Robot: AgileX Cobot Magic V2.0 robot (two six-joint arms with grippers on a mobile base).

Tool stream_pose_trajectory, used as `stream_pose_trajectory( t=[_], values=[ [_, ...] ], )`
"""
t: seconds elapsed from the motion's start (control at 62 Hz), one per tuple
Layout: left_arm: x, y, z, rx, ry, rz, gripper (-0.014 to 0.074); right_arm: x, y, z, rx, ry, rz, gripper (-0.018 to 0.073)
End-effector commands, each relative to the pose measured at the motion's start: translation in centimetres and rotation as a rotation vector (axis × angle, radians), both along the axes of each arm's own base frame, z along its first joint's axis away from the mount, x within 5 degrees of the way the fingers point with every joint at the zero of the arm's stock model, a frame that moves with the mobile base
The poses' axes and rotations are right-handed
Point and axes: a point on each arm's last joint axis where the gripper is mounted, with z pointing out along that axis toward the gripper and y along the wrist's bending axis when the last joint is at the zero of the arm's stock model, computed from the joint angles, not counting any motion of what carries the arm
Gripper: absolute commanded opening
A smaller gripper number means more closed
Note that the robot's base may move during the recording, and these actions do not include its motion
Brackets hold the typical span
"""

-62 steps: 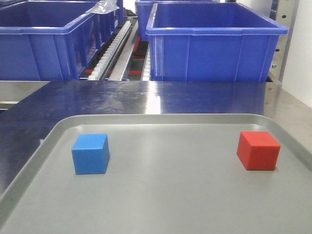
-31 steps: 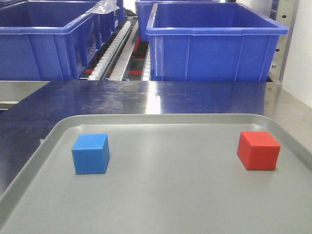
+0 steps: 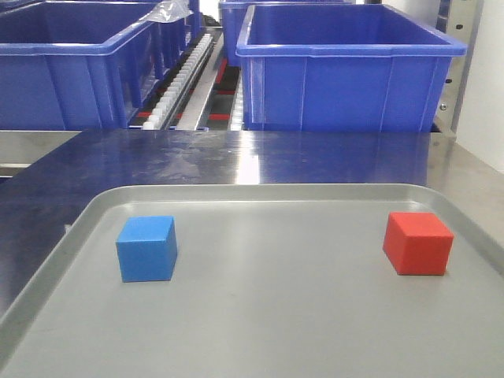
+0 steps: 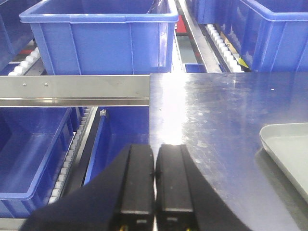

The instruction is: Sort and place red and blue blocks on shelf

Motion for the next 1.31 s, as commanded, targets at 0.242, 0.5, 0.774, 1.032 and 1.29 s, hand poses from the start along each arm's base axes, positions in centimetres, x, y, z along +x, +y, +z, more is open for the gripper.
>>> stream_pose_trajectory(
  t=[0.242, 0.5, 0.774, 1.032, 1.29],
  values=[
    [0.0, -0.1, -0.6, -0.009, -0.06, -0.012, 0.0134, 0.9, 0.1, 2.3, 0.0, -0.041, 0.002, 0.0053],
    [0.0, -0.1, -0.6, -0.009, -0.06, -0.012, 0.0134, 4.6, 0.4, 4.4, -0.018, 0.169, 0.001, 0.0053],
    [0.0, -0.1, -0.6, -0.009, -0.06, -0.012, 0.0134, 9.5, 0.8, 8.7, 0.009, 0.437, -0.014, 0.0053],
    [0.0, -0.1, -0.6, -0.009, -0.06, -0.012, 0.0134, 12.3, 1.2, 10.9, 0.04, 0.597, -0.014, 0.0053],
    [0.0, -0.1, -0.6, -0.009, -0.06, -0.012, 0.0134, 13.6, 1.4, 11.2, 0.036, 0.64, -0.013, 0.0055]
  ],
)
